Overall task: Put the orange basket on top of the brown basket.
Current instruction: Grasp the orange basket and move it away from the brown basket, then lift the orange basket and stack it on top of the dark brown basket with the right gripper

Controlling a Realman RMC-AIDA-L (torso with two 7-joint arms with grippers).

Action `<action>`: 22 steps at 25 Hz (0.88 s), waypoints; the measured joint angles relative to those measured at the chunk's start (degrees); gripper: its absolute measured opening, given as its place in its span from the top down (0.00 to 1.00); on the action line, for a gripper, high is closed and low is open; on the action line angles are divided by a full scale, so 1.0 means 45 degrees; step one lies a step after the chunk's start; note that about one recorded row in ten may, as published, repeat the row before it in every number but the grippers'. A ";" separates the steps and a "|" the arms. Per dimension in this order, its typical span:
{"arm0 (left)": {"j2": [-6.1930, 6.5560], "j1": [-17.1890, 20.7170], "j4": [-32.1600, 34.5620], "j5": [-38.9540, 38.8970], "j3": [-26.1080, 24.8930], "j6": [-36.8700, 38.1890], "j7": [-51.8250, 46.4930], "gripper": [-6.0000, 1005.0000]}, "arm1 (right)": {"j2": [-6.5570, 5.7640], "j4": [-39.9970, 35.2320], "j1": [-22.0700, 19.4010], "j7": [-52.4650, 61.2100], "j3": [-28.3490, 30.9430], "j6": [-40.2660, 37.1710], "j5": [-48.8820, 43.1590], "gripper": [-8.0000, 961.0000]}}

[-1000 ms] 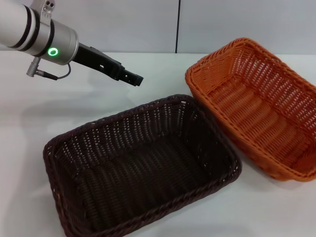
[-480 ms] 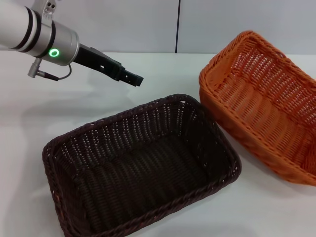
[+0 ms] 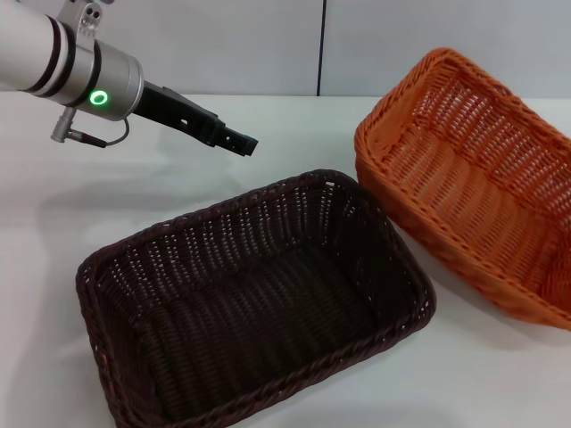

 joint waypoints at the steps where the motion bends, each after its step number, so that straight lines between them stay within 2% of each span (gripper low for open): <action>1: -0.0001 0.0008 0.0004 -0.0012 0.0000 0.0045 0.0000 0.14 | 0.0020 -0.0021 -0.0154 -0.0188 0.0003 0.0078 0.0544 0.83; 12: -0.0068 0.0104 -0.0070 -0.0082 -0.0141 0.1026 0.0000 0.14 | 0.0149 -0.0016 -0.0989 -0.1716 0.0017 0.0624 0.3813 0.83; 22: -0.0171 0.0042 -0.0052 -0.0195 -0.0089 0.1476 0.0000 0.14 | 0.0297 -0.0027 -0.0993 -0.2774 0.0017 0.0066 0.6378 0.82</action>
